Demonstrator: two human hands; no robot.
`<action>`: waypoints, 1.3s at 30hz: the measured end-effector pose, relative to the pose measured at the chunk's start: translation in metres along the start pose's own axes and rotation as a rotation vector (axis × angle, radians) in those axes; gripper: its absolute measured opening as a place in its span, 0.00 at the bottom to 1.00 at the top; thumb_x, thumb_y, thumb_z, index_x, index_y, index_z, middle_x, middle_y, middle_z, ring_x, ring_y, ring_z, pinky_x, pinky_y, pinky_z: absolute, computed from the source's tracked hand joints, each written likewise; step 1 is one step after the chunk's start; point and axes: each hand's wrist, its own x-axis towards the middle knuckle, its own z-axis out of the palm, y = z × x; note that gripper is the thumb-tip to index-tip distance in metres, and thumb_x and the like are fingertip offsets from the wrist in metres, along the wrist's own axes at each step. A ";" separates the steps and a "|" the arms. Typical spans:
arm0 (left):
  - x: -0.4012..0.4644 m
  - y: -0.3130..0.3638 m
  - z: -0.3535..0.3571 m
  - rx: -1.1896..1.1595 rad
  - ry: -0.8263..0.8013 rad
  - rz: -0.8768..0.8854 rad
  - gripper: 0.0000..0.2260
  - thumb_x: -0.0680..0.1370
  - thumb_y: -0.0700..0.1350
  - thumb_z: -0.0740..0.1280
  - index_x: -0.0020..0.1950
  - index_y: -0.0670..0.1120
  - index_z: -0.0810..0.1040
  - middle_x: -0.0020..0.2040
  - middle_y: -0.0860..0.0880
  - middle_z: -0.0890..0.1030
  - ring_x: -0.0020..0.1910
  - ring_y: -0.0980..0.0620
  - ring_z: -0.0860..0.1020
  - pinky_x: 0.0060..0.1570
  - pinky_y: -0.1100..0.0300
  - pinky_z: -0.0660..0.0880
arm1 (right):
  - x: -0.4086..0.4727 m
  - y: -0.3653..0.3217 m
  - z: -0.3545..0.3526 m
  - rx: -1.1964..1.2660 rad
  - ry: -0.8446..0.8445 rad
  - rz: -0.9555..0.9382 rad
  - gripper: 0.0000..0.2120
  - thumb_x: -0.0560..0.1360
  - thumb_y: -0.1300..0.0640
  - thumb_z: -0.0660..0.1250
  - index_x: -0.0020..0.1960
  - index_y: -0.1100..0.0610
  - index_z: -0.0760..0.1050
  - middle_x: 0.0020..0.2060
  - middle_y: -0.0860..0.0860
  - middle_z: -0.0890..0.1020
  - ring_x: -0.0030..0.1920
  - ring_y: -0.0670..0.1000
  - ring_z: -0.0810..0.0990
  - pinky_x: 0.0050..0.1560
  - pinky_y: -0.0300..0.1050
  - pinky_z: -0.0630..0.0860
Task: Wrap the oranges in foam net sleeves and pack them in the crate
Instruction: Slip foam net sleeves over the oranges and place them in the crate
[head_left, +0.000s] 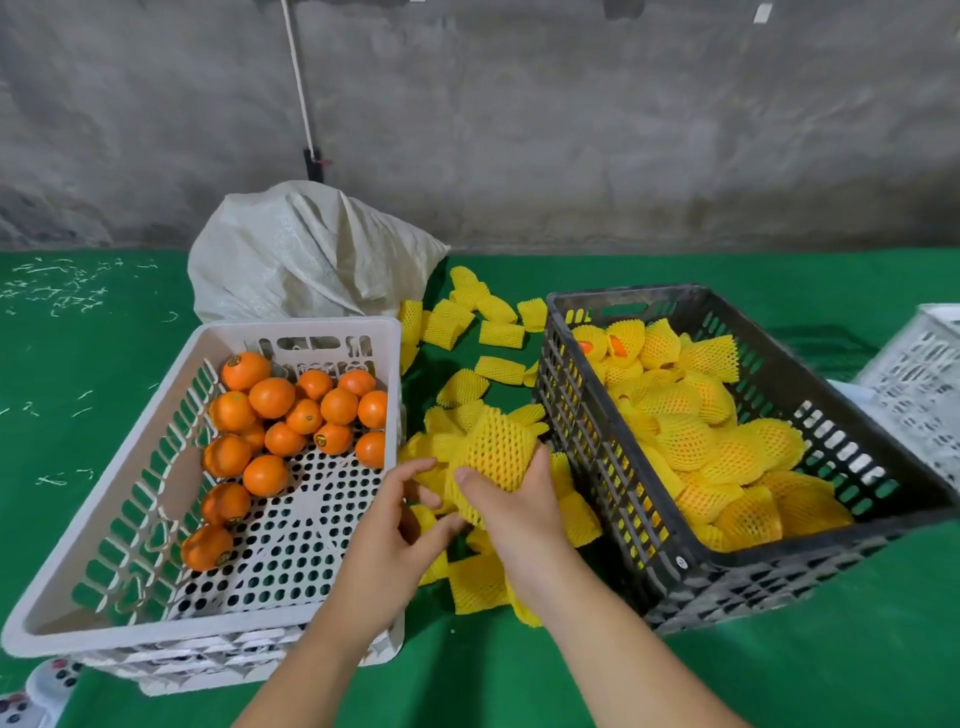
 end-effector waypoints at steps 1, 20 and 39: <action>0.000 0.001 0.000 -0.015 0.021 -0.003 0.21 0.79 0.52 0.74 0.69 0.65 0.72 0.51 0.54 0.79 0.34 0.56 0.73 0.34 0.64 0.73 | 0.013 -0.009 -0.016 0.023 0.068 -0.013 0.42 0.68 0.48 0.79 0.74 0.39 0.60 0.58 0.36 0.76 0.52 0.36 0.78 0.47 0.34 0.76; 0.003 0.015 -0.002 -0.240 0.114 -0.144 0.09 0.85 0.43 0.66 0.62 0.54 0.81 0.46 0.48 0.79 0.40 0.56 0.77 0.39 0.62 0.78 | 0.111 -0.022 -0.080 -1.158 0.240 -0.471 0.34 0.74 0.41 0.69 0.76 0.44 0.59 0.76 0.55 0.58 0.74 0.63 0.58 0.70 0.64 0.63; 0.051 -0.086 -0.159 0.966 -0.194 -1.081 0.34 0.85 0.48 0.65 0.86 0.46 0.50 0.85 0.37 0.50 0.82 0.31 0.55 0.79 0.39 0.61 | 0.140 0.057 -0.022 -1.303 -0.456 0.384 0.34 0.81 0.36 0.60 0.82 0.47 0.56 0.83 0.52 0.46 0.80 0.64 0.48 0.78 0.59 0.54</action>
